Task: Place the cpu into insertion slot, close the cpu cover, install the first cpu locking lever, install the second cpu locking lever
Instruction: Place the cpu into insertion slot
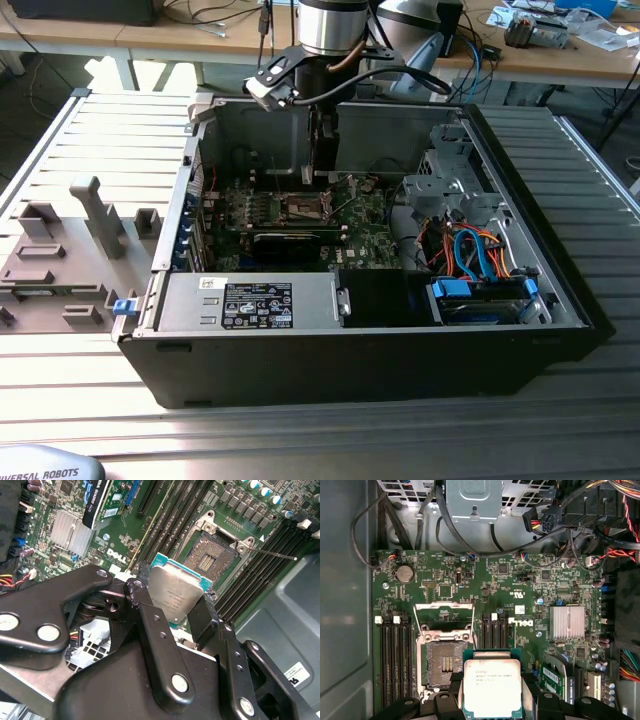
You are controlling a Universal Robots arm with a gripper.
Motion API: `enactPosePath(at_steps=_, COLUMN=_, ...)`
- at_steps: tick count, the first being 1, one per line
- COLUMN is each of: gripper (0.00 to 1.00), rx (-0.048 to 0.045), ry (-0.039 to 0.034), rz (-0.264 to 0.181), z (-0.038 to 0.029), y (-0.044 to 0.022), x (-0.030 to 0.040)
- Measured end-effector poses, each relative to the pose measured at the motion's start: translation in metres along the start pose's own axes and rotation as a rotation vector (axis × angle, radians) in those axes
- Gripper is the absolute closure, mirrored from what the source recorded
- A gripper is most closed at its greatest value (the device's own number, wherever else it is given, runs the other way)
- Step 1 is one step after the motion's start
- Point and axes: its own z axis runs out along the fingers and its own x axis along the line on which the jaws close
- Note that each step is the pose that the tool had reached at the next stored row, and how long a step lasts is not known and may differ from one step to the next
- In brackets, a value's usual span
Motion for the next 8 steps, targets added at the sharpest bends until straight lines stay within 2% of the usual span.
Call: enactPosePath(at_steps=8, gripper=0.46, rx=0.0013, ry=-0.0007, rz=0.01, z=0.0001, y=0.0, x=0.0)
